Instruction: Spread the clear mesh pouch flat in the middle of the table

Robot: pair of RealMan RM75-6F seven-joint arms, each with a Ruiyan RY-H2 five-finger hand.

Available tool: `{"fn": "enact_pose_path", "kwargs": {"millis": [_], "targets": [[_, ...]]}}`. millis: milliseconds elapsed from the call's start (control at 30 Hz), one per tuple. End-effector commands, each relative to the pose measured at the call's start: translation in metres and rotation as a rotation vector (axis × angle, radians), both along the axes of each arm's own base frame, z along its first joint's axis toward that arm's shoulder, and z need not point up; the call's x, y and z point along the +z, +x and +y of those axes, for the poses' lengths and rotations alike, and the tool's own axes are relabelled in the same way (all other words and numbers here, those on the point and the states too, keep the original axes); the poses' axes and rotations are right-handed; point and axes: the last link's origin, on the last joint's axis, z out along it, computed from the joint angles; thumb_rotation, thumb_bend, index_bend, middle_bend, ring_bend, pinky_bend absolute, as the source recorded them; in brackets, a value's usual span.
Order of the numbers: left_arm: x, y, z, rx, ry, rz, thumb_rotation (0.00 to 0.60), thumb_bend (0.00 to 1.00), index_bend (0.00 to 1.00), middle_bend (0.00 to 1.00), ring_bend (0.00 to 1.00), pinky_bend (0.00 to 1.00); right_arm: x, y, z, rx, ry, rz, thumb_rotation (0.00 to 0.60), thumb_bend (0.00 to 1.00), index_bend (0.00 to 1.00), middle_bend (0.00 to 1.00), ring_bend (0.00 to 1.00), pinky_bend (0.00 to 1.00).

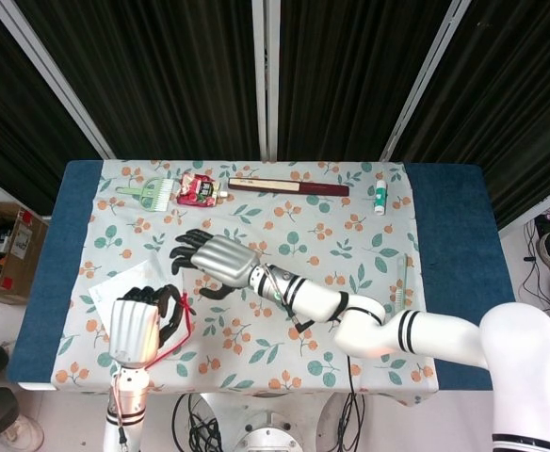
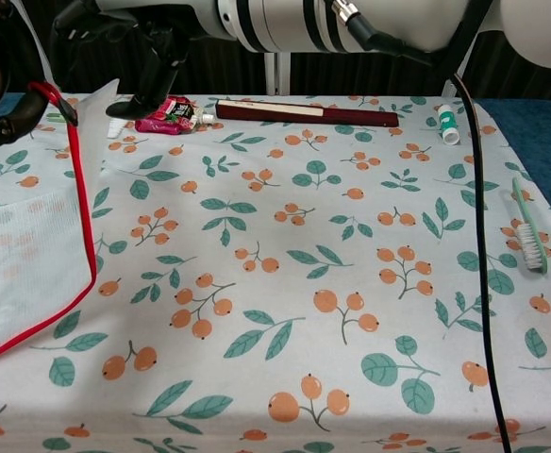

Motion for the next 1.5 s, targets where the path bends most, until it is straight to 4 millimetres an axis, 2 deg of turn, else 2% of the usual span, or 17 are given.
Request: {"fn": "enact_pose_path", "kwargs": {"millis": [33, 900, 1000, 1167, 1233, 1367, 1500], "targets": [[0.001, -0.001, 0.0, 0.002, 0.0, -0.002, 0.6, 0.42, 0.76, 0.78, 0.72, 0.74, -0.005, -0.001, 0.002, 0.005, 0.017, 0.012, 0.6, 0.31, 0.32, 0.16, 0.0, 0.0], [0.005, -0.007, -0.001, 0.028, 0.005, -0.037, 0.6, 0.42, 0.76, 0.77, 0.72, 0.74, -0.025, 0.006, 0.001, -0.04, 0.092, -0.035, 0.6, 0.32, 0.52, 0.25, 0.01, 0.02], [0.005, -0.007, -0.001, 0.029, 0.007, -0.043, 0.6, 0.42, 0.76, 0.77, 0.72, 0.74, -0.028, 0.008, 0.001, -0.051, 0.103, -0.051, 0.6, 0.32, 0.6, 0.27, 0.03, 0.03], [0.006, -0.01, -0.001, 0.039, 0.011, -0.06, 0.6, 0.42, 0.76, 0.77, 0.72, 0.74, -0.031, 0.013, -0.001, -0.092, 0.11, -0.111, 0.6, 0.33, 0.83, 0.36, 0.09, 0.08], [0.006, -0.011, -0.001, 0.045, 0.013, -0.065, 0.6, 0.42, 0.76, 0.77, 0.72, 0.74, -0.031, 0.015, -0.003, -0.113, 0.114, -0.141, 0.6, 0.34, 0.89, 0.39, 0.12, 0.09], [0.005, -0.015, 0.0, 0.059, 0.008, -0.076, 0.6, 0.42, 0.76, 0.77, 0.72, 0.74, -0.027, 0.017, -0.007, -0.144, 0.112, -0.183, 0.6, 0.37, 0.98, 0.43, 0.15, 0.1], [0.003, -0.019, 0.001, 0.074, -0.001, -0.083, 0.6, 0.42, 0.76, 0.77, 0.72, 0.74, -0.021, 0.016, -0.01, -0.157, 0.1, -0.195, 0.6, 0.38, 1.0, 0.44, 0.15, 0.1]]}}
